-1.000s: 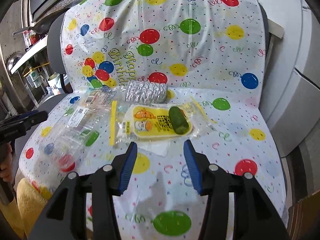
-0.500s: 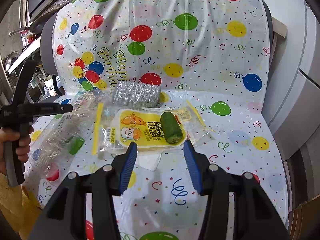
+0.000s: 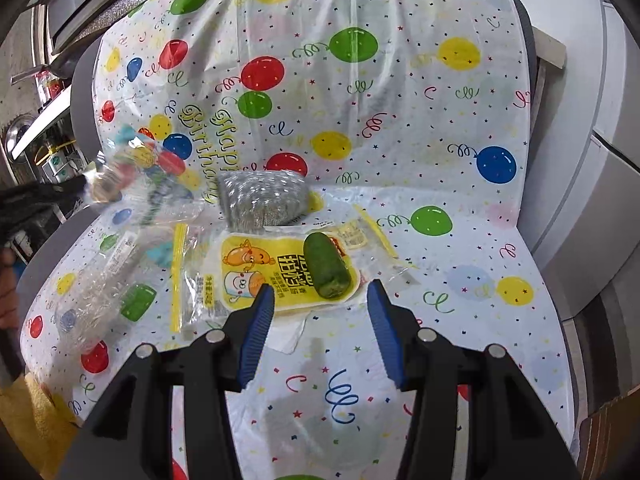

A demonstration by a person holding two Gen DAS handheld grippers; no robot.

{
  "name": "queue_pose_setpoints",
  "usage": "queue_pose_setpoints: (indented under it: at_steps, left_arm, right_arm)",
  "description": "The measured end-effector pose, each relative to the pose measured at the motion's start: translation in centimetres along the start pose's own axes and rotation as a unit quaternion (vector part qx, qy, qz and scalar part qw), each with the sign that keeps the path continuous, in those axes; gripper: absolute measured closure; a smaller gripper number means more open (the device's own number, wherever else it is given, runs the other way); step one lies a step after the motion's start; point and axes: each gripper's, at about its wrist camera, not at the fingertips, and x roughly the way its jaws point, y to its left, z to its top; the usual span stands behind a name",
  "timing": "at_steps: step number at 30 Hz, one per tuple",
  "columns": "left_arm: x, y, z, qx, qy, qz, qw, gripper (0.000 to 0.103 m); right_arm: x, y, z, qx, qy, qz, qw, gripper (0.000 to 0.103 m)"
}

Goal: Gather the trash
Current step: 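Grasp the green item with the right tool while the left tool holds the bag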

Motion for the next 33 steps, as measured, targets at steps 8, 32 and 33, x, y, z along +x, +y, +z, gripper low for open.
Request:
queue_pose_setpoints:
  at_steps: [8,32,33]
  left_arm:
    - [-2.2,0.2,-1.4,-0.003,0.004,-0.001,1.0000,0.103]
    - [-7.0,-2.6,-0.8,0.011,-0.049,-0.038,0.9980,0.103]
    - [-7.2,-3.1,-0.8,0.015,-0.052,-0.041,0.9977,0.103]
  right_arm:
    - [4.7,-0.4,0.9,-0.019,0.028,-0.005,0.999,0.048]
    - [0.0,0.5,1.2,-0.012,-0.004,0.028,1.000,0.070]
    - [-1.0,0.6,0.9,-0.012,-0.006,0.031,0.999,0.070]
